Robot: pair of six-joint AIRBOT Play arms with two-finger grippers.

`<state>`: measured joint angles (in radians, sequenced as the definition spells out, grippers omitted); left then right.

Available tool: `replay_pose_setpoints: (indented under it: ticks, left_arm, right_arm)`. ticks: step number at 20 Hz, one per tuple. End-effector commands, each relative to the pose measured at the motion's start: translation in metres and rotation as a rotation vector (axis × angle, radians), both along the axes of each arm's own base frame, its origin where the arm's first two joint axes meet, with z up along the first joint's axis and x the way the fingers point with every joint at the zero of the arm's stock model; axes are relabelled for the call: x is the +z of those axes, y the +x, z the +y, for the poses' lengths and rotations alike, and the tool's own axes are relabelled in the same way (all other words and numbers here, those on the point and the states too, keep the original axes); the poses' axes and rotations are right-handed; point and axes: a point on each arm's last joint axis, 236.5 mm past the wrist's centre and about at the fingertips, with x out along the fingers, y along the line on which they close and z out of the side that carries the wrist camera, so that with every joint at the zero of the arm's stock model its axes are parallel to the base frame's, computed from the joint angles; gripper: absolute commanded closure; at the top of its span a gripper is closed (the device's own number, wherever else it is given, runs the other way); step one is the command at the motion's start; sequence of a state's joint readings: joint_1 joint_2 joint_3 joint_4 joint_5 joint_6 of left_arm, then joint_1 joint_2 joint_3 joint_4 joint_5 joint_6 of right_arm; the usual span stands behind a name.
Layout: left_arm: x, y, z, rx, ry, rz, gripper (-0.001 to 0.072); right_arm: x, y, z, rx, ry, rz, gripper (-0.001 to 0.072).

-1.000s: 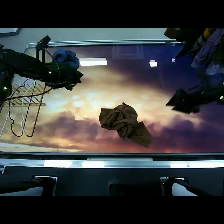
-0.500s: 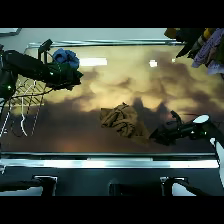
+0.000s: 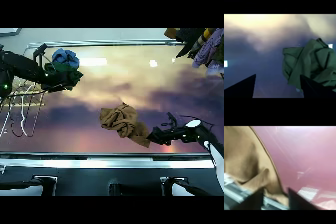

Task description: Fold the clothes and pants, and hang the long-sleeved shirts on hangers.

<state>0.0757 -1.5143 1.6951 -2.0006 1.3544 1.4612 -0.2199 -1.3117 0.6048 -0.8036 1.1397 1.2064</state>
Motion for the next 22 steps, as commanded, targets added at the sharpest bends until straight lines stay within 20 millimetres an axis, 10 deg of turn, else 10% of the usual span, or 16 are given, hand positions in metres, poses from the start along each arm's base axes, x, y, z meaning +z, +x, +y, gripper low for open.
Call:
replay_pose_setpoints:
  ticks: [1,13,22]
  left_arm:
    - [-0.012,-0.002,0.014,0.004,-0.011,0.017,0.0097]
    - [-0.161,0.024,-0.074,-0.163,-0.258,0.123,0.0099]
    - [-0.194,0.028,-0.118,-0.194,-0.267,0.130,0.0107]
  right_arm:
    - [-0.005,0.007,0.009,-0.004,-0.037,-0.025,0.0684]
    - [0.050,-0.004,0.019,0.037,0.002,-0.107,0.0681]
    - [0.053,-0.014,0.024,0.052,0.027,-0.064,0.0681]
